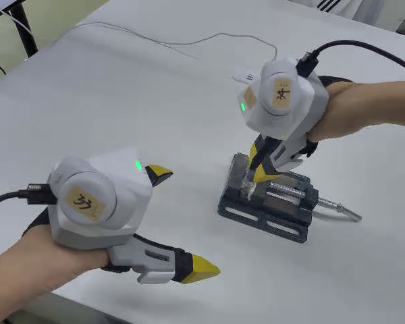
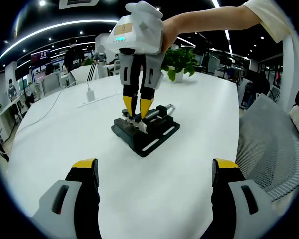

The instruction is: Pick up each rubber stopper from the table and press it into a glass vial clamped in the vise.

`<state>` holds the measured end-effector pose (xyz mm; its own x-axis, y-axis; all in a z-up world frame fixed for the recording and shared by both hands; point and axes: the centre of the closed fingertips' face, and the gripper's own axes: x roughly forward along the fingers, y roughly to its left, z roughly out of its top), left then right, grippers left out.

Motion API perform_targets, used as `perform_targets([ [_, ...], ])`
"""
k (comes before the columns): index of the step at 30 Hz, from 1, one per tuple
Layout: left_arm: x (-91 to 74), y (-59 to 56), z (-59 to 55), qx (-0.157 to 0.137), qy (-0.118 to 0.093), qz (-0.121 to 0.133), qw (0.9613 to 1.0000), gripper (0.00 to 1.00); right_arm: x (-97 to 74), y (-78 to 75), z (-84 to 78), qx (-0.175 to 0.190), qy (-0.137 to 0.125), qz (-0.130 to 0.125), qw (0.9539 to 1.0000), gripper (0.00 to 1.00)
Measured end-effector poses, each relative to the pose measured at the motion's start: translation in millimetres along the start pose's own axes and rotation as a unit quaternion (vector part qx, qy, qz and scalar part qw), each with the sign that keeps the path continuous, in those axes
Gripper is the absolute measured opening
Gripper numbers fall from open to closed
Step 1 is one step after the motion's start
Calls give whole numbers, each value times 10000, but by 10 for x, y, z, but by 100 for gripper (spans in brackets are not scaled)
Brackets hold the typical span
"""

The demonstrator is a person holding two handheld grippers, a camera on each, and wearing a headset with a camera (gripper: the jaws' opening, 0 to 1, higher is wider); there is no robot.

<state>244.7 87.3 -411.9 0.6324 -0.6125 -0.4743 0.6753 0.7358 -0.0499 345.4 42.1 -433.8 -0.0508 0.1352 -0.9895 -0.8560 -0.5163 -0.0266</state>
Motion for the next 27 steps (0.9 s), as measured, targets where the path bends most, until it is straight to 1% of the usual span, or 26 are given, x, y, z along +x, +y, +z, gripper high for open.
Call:
perform_targets([
  [4,-3,5,0,-9,-3,0,10000,93,1,-5,2,152,-12,-4,9999,5],
  [5,-3,4,1,-9,-8,-2,10000,93,1,-5,2,245,-20,-14,9997,5],
  [8,4,-1,2,-18,-11,-13,10000,93,1,-1,6,309,-24,-36,9995,4],
  [12,18,-11,15,-23,-37,-23,10000,93,2,11,13,434,0,-157,9989,4],
  [13,21,-11,15,-24,-37,-20,10000,93,1,14,14,532,-7,-200,9984,4],
  [16,30,-21,17,-22,-39,-33,10000,93,-5,35,24,642,-30,-256,9976,4],
  [18,32,-24,18,-31,-46,-34,10000,93,-8,47,32,794,-84,-286,9964,4],
  [21,33,-27,16,-39,-44,-32,10000,93,-10,55,34,939,-124,-336,9949,3],
  [22,33,-28,15,-37,-45,-32,10000,92,-14,61,35,932,-136,-351,9949,3],
  [24,33,-28,9,-44,-40,-30,10000,92,-11,52,33,1074,-174,-404,9932,3],
  [26,35,-28,5,-49,-38,-31,10000,92,-9,48,33,1138,-212,-463,9922,3],
  [27,36,-31,4,-53,-37,-36,10000,92,-14,54,38,1274,-262,-509,9902,3],
])
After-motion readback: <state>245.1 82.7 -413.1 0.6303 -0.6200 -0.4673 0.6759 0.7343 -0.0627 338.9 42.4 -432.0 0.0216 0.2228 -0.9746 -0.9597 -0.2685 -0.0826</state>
